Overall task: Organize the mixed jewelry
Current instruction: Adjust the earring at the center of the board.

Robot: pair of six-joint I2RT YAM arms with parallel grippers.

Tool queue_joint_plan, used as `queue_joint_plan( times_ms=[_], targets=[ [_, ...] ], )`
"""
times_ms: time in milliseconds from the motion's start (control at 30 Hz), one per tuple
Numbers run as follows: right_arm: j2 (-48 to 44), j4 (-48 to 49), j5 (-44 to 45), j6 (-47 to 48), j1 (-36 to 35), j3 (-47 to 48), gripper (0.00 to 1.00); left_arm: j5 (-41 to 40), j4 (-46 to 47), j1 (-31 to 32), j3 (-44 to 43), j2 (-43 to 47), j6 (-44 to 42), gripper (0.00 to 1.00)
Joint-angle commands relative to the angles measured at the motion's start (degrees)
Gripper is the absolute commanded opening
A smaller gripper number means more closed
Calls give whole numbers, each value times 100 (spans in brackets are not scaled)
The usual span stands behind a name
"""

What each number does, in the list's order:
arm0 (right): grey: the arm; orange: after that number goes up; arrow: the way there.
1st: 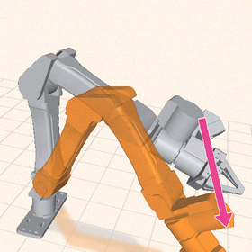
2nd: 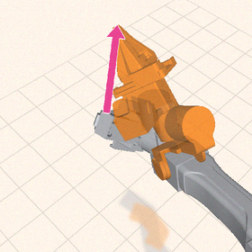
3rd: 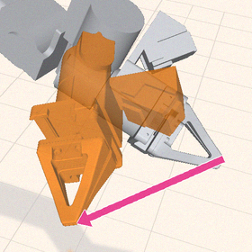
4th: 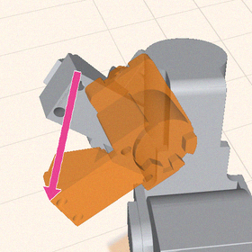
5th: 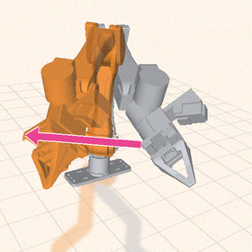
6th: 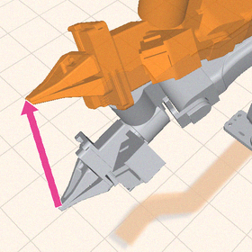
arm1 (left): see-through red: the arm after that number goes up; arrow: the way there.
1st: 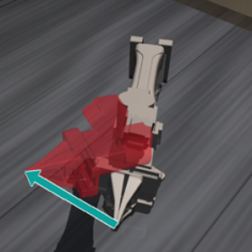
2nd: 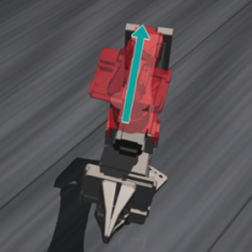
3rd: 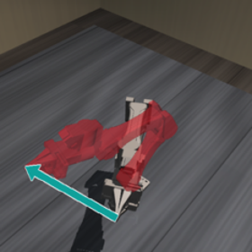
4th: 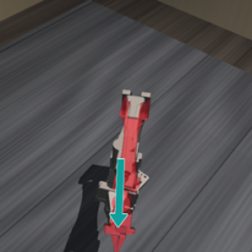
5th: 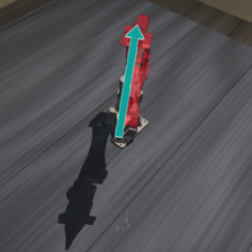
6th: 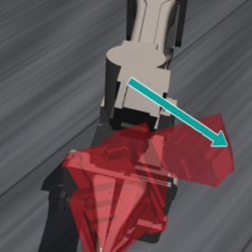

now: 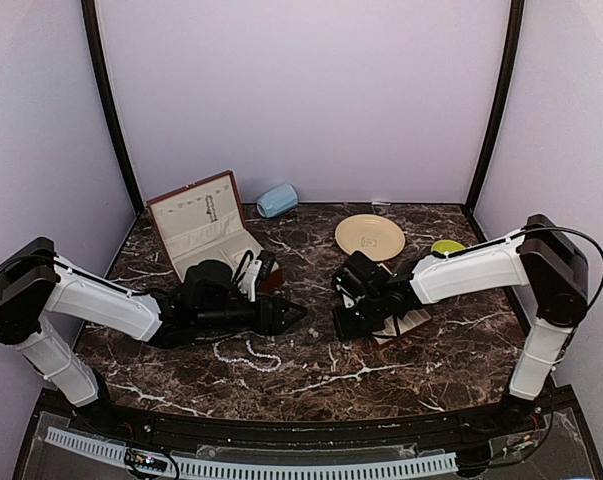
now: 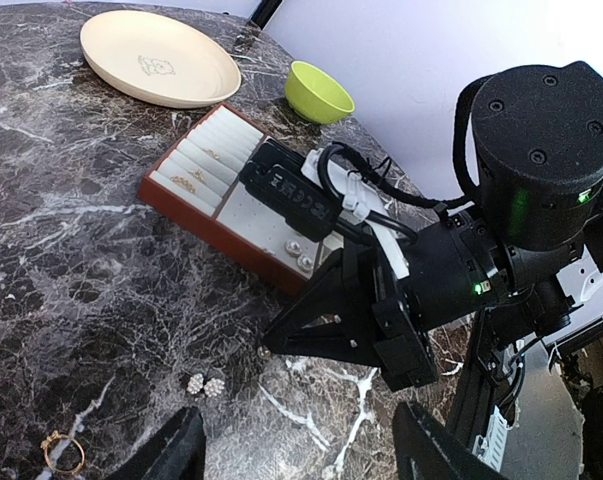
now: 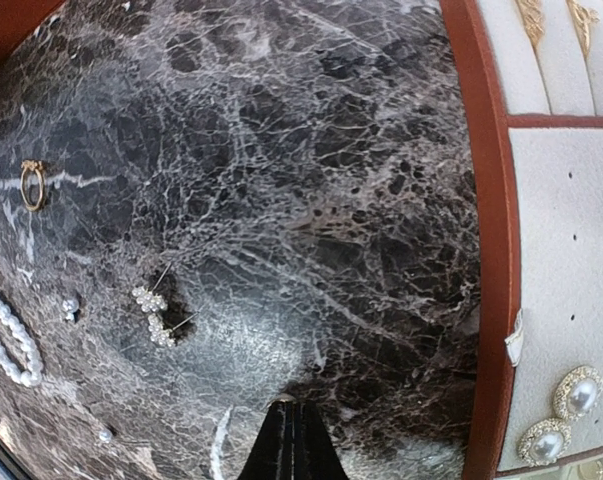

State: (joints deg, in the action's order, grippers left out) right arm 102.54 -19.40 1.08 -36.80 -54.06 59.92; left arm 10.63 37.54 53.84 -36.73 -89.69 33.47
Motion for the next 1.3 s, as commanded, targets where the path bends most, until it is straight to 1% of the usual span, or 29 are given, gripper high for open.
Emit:
queue_joint_plan(
  times_ms=[0,233,400,600,867,1000,1033,1100,1267],
  targets=[
    [36,82,-7,-10,-34,-84,0,-35,-46,-17,-115,110,-45,67],
    [-210,105,69,-36,-34,-55,0,-36,28,-21,-202,16,48,67],
    [-432,122,57,-60,-34,-43,0,45,204,-20,-338,-262,232,67],
    [-606,92,90,-75,-21,-91,0,100,202,-15,-658,-678,420,62],
    [-796,-70,290,-69,-15,-289,0,240,406,-17,-642,-886,566,60],
    [-1076,-118,316,-93,-12,-527,17,225,400,-16,-625,-909,515,61],
    [-1134,-150,328,-112,-8,-571,20,221,396,-20,-629,-914,504,60],
    [-1180,-236,363,-121,-12,-626,22,210,395,-15,-626,-918,480,61],
    [-1103,-341,438,-119,-59,-637,22,220,375,-21,-633,-911,427,61]
  ],
)
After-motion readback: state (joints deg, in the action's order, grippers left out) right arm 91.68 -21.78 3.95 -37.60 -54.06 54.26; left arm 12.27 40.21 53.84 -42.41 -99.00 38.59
